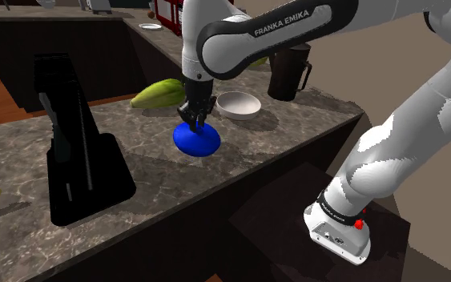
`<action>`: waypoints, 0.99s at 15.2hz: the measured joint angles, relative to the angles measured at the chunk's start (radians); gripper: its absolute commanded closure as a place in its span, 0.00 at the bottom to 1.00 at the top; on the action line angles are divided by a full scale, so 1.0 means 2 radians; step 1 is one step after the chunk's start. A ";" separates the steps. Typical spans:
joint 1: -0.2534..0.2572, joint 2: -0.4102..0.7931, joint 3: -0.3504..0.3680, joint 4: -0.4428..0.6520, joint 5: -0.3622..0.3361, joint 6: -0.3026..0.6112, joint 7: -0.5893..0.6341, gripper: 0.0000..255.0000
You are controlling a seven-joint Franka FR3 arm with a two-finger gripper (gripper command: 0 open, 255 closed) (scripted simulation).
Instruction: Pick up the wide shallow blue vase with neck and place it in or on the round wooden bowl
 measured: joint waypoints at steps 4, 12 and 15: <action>-0.001 -0.006 -0.002 0.020 0.001 -0.026 -0.002 1.00; -0.001 -0.018 -0.006 0.064 0.004 -0.081 -0.004 1.00; -0.002 -0.022 -0.008 0.079 0.004 -0.100 -0.006 1.00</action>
